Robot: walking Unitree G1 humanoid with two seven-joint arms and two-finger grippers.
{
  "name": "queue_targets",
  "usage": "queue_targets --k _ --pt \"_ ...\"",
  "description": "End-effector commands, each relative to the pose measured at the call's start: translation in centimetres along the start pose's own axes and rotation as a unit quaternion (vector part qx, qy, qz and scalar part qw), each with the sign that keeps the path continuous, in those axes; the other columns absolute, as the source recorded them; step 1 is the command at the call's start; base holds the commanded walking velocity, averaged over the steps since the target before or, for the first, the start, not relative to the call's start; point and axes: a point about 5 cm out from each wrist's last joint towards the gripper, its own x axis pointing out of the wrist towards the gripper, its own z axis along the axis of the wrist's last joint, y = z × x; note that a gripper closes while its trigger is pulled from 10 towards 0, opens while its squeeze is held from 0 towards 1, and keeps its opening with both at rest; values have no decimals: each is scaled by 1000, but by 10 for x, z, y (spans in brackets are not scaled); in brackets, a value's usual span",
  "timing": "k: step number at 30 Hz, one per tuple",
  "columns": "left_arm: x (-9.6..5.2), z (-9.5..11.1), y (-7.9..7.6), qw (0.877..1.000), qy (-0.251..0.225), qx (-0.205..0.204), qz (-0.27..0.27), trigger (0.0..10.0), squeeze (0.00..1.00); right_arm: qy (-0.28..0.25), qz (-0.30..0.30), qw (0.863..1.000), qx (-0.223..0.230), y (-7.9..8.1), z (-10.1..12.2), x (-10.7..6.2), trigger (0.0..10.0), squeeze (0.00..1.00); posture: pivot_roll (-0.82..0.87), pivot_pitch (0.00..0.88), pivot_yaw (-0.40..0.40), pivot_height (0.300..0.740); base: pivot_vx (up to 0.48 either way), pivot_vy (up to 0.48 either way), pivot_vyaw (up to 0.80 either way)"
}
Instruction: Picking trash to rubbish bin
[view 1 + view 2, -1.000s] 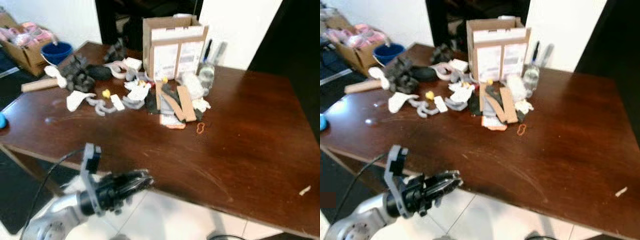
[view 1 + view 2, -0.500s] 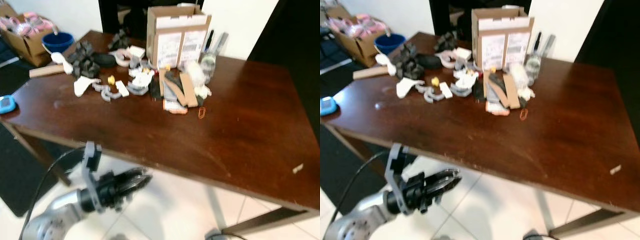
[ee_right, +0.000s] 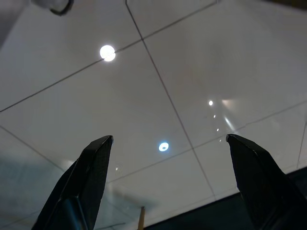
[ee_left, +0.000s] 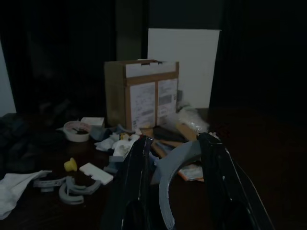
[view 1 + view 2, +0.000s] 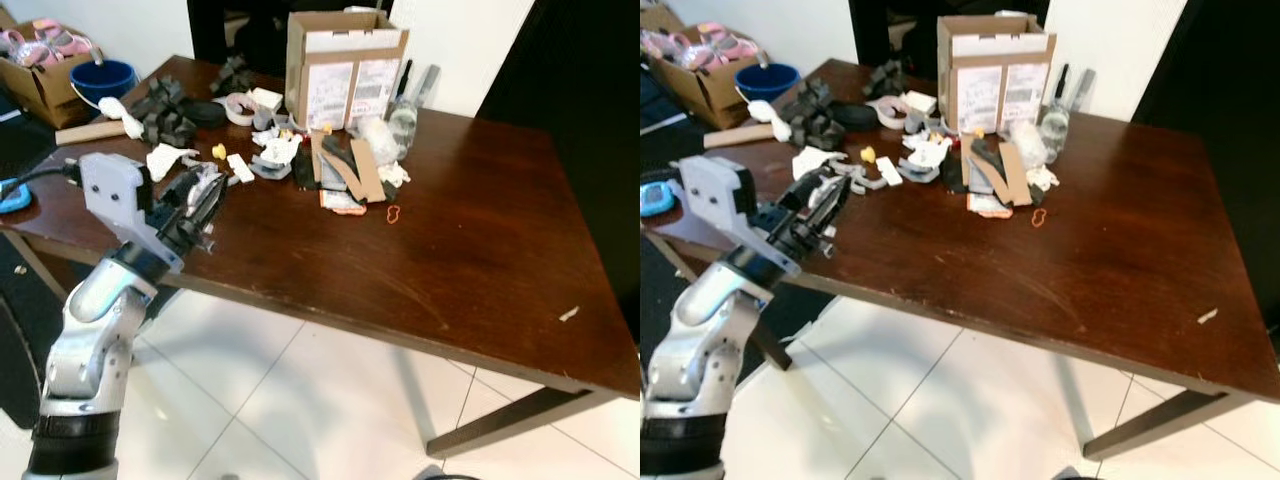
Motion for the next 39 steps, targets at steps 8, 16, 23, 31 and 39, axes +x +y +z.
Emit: queue_targets --k 8,16,23,31,39 --pt "10 19 -8 998 -60 1 1 10000 0 18 0 1000 -1 1 -16 0 10000 0 258 129 -75 740 0 0 0" --pt "6 35 -22 972 -145 -174 -55 10000 0 17 1 1000 -1 3 -16 0 10000 0 256 132 -75 740 0 0 0" --pt "-22 64 -42 877 -261 -339 -218 10000 0 16 2 1000 -1 1 -15 0 10000 0 248 132 -76 740 0 0 0" --pt "-40 77 -50 824 -309 -365 -304 10000 0 15 1 1000 -3 1 -14 0 10000 0 247 124 -76 740 0 0 0" --pt "-43 76 -53 816 -285 -382 -329 10000 0 11 0 1000 -8 1 -11 0 10000 0 249 113 -80 740 0 0 0"
